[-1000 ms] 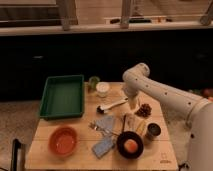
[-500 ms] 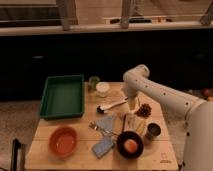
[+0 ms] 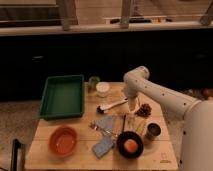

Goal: Wipe red bowl with brush

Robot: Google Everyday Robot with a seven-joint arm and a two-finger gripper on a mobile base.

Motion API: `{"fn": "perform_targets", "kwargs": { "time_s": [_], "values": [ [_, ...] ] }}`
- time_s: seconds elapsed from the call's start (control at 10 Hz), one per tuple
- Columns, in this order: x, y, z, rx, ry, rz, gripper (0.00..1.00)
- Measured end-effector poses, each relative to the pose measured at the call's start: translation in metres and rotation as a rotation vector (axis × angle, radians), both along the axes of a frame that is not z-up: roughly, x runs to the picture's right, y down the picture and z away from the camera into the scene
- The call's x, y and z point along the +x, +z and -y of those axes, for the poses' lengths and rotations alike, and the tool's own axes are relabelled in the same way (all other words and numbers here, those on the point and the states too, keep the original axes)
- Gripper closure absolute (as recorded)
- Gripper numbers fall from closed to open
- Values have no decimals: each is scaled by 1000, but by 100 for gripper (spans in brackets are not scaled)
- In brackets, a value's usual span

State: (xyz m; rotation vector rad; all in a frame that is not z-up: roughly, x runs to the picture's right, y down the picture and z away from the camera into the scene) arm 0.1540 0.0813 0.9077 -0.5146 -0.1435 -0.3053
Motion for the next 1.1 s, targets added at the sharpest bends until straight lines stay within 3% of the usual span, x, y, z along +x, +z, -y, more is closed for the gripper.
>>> {"fn": "perform_targets", "kwargs": {
  "time_s": [0.4, 0.8, 1.1],
  "values": [
    [-22, 2, 8, 6, -37, 47, 20],
    [-31, 14, 4, -17, -57, 72, 20],
    [-41, 19, -6, -39, -48, 138, 23]
  ]
}}
